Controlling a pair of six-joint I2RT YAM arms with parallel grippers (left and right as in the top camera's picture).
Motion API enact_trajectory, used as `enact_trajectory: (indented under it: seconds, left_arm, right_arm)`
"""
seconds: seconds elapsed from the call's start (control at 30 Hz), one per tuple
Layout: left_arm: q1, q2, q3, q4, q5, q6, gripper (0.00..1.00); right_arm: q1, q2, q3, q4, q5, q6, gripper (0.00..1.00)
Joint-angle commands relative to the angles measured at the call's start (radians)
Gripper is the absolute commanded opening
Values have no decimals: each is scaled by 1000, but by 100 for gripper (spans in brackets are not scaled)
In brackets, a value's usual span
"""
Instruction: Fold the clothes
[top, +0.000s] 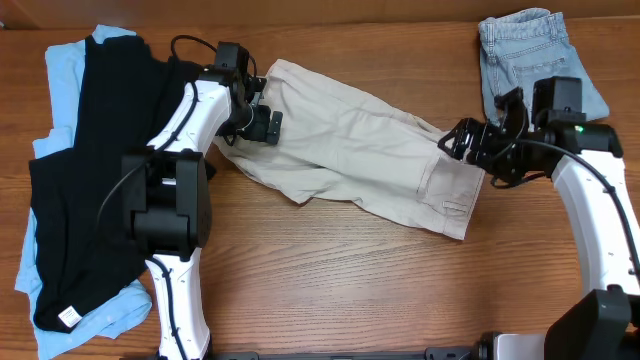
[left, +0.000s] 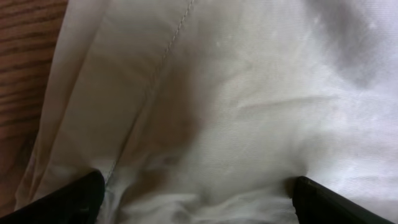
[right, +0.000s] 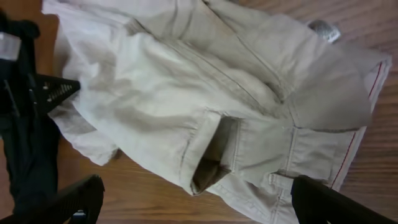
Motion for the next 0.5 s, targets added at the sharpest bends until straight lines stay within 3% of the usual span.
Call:
enact_trajectory:
  seconds: [0.0,0.3,0.47]
  left_arm:
    - [-4,85,-80,-41,17,-49,100]
    - [6,85,-222,-80,-67,-129,100]
    - [31,85,-241,-160,-67,-209,100]
  right_arm:
    - [5,-27,29,-5,-7,-11,100]
    - [5,-27,29,-58,44,-7,100]
    - [2,-27,28,-133,192,48,100]
